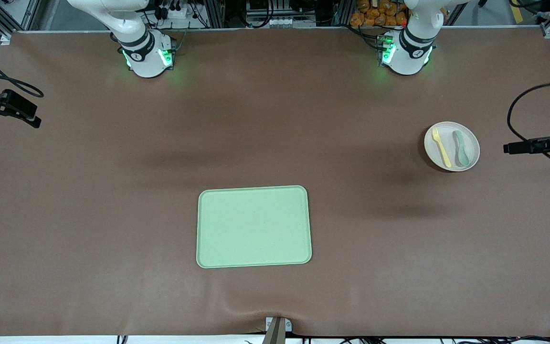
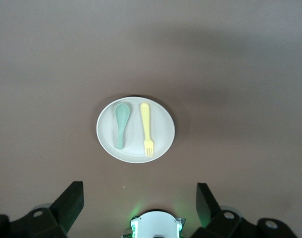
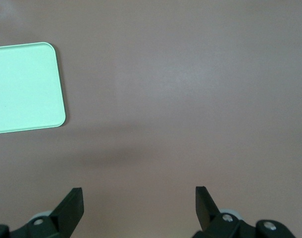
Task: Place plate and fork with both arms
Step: 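Reach the left gripper to the white plate rim and grasp it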
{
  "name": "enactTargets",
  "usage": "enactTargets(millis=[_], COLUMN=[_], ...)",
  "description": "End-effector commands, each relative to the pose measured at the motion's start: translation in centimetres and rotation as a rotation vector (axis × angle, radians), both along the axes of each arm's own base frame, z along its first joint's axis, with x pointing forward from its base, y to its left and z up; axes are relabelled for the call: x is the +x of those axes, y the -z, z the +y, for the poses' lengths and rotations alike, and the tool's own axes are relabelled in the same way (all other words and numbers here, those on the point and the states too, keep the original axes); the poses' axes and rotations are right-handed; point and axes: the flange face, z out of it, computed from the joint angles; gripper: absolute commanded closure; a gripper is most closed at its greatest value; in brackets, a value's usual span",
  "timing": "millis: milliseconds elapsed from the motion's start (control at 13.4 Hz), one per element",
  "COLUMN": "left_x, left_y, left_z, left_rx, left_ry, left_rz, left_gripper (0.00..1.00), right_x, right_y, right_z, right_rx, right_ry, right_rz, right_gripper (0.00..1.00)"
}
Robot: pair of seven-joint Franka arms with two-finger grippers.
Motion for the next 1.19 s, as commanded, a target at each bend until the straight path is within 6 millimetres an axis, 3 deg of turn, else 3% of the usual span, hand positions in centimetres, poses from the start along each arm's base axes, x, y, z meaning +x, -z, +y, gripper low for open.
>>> enactTargets(millis=[0, 298, 521, 670, 745, 819, 1117], left_x=[-0.1, -3.0, -6.6, -9.5, -10.3, -11.1, -12.7], left_y=[4.1, 11.3, 16.4, 19.3, 20.7, 22.0, 26.4], left_z=[1.0, 3.9, 8.1, 12.4, 13.6, 14.3, 13.1], left_rx=[-0.001, -0.006, -0.085, -0.121, -0.130, -0.133, -0.135], left_ry=[0.008, 0.101, 0.178, 0.199, 0.217, 0.223, 0.241], left_rz=[0.087, 0.144, 0.118, 0.055, 0.026, 0.008, -0.020], left_gripper=[0.00, 0.00, 0.00, 0.00, 0.00, 0.00, 0.00], right_x=[-0.2, -0.2, -0.2, -0.2, -0.2, -0.2, -0.2], right_y=[-0.5, -0.5, -0.6, -0.6, -0.5, -0.5, -0.4], right_z=[-0.3, -0.3, -0.3, -0.5, -0.7, -0.6, -0.8], right_rx=[-0.006, -0.006, -0.006, -0.006, -0.002, 0.001, 0.003], right_ry=[0.008, 0.008, 0.008, 0.011, 0.017, 0.015, 0.018], right_rz=[0.001, 0.001, -0.001, 0.001, 0.002, 0.001, 0.004], right_gripper=[0.00, 0.00, 0.00, 0.00, 0.00, 0.00, 0.00])
